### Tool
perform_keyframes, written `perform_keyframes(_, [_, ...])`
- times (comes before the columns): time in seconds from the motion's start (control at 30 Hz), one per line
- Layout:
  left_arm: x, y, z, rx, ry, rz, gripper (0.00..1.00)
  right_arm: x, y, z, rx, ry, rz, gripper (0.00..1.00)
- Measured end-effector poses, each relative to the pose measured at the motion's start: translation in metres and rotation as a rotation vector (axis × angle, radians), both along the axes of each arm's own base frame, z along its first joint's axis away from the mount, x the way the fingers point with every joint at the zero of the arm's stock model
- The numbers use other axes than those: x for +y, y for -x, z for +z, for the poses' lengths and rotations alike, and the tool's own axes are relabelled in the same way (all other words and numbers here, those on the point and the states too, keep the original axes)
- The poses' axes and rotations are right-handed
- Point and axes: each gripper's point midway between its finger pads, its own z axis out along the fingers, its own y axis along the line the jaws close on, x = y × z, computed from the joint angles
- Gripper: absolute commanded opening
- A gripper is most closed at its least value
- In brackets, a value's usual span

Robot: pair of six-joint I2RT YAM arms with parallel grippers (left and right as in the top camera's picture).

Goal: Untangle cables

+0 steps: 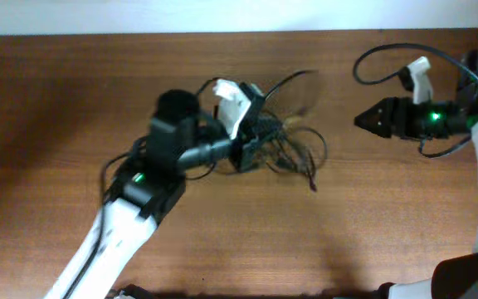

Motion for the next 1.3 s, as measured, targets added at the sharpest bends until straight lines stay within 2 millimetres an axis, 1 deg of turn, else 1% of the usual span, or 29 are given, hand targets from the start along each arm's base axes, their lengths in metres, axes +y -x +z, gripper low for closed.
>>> perform_keyframes(0.03, [0.003, 0.014, 0.023, -0.068, 0.026, -0.029, 0.0, 0.012, 0.0, 0.002, -0.013, -0.012, 0.035, 0.82])
perform_keyframes(0.1, [0.011, 0.038, 0.052, -0.159, 0.061, -0.06, 0.0, 0.037, 0.002, 0.005, -0.033, -0.025, 0.108, 0.83])
perform_keyframes(0.17, [0.016, 0.051, 0.067, -0.209, 0.08, -0.074, 0.0, 0.062, 0.004, 0.008, -0.065, -0.034, 0.183, 0.83])
perform_keyframes(0.27, [0.02, 0.06, 0.076, -0.244, 0.09, -0.077, 0.0, 0.079, 0.007, 0.009, -0.078, -0.036, 0.233, 0.83])
perform_keyframes(0.3, [0.021, 0.062, 0.081, -0.261, 0.097, -0.077, 0.0, 0.078, 0.008, 0.009, -0.078, -0.036, 0.233, 0.84])
perform_keyframes(0.37, [0.022, 0.063, 0.098, -0.317, 0.141, -0.072, 0.0, 0.078, 0.009, 0.008, -0.07, -0.03, 0.231, 0.84])
perform_keyframes(0.4, [0.022, 0.063, 0.107, -0.349, 0.164, -0.066, 0.0, 0.077, 0.011, 0.007, -0.058, -0.027, 0.23, 0.84])
perform_keyframes(0.43, [0.024, 0.064, 0.125, -0.395, 0.209, -0.053, 0.0, 0.075, 0.013, 0.004, -0.037, -0.013, 0.225, 0.84])
perform_keyframes(0.47, [0.026, 0.065, 0.132, -0.412, 0.232, -0.042, 0.0, 0.074, 0.014, 0.002, -0.033, -0.003, 0.223, 0.86])
perform_keyframes(0.5, [0.029, 0.064, 0.142, -0.431, 0.261, -0.023, 0.0, 0.071, 0.016, -0.001, -0.015, 0.017, 0.217, 0.89])
perform_keyframes(0.6, [0.04, 0.055, 0.168, -0.443, 0.359, 0.078, 0.0, 0.065, 0.016, -0.009, 0.001, 0.061, 0.205, 0.91])
perform_keyframes(0.63, [0.046, 0.052, 0.181, -0.454, 0.413, 0.122, 0.0, 0.065, 0.016, -0.015, 0.008, 0.07, 0.205, 0.91])
perform_keyframes(0.67, [0.051, 0.05, 0.19, -0.459, 0.452, 0.154, 0.0, 0.065, 0.016, -0.016, 0.01, 0.071, 0.206, 0.91])
perform_keyframes(0.7, [0.057, 0.049, 0.199, -0.469, 0.49, 0.189, 0.0, 0.068, 0.017, -0.029, 0.02, 0.085, 0.218, 0.91])
perform_keyframes(0.73, [0.065, 0.045, 0.21, -0.478, 0.537, 0.237, 0.0, 0.071, 0.019, -0.036, 0.026, 0.096, 0.23, 0.91])
perform_keyframes(0.8, [0.076, 0.039, 0.217, -0.48, 0.577, 0.307, 0.0, 0.074, 0.022, -0.048, 0.039, 0.114, 0.245, 0.91])
perform_keyframes(0.83, [0.082, 0.033, 0.218, -0.469, 0.589, 0.355, 0.0, 0.074, 0.023, -0.055, 0.05, 0.124, 0.246, 0.91])
perform_keyframes(0.87, [0.087, 0.027, 0.216, -0.456, 0.591, 0.399, 0.0, 0.073, 0.021, -0.055, 0.041, 0.13, 0.245, 0.91])
perform_keyframes(0.97, [0.104, 0.004, 0.193, -0.383, 0.522, 0.518, 0.0, 0.068, 0.01, -0.056, 0.027, 0.15, 0.197, 0.91])
perform_keyframes(1.03, [0.11, -0.005, 0.181, -0.346, 0.487, 0.555, 0.0, 0.057, 0.001, -0.056, 0.034, 0.153, 0.131, 0.91])
perform_keyframes(1.1, [0.104, -0.005, 0.171, -0.32, 0.45, 0.528, 0.0, 0.044, -0.012, -0.054, 0.028, 0.146, 0.048, 0.91])
perform_keyframes(1.13, [0.098, -0.004, 0.161, -0.294, 0.409, 0.502, 0.0, 0.033, -0.021, -0.052, 0.024, 0.136, -0.018, 0.91])
perform_keyframes(1.2, [0.089, -0.003, 0.14, -0.239, 0.338, 0.457, 0.0, 0.021, -0.031, -0.048, 0.022, 0.106, -0.089, 0.91])
perform_keyframes(1.23, [0.08, 0.002, 0.12, -0.179, 0.279, 0.399, 0.0, 0.017, -0.036, -0.044, 0.014, 0.08, -0.116, 0.91])
perform_keyframes(1.3, [0.068, 0.01, 0.103, -0.131, 0.229, 0.313, 0.0, 0.021, -0.042, -0.037, -0.016, 0.034, -0.113, 0.91])
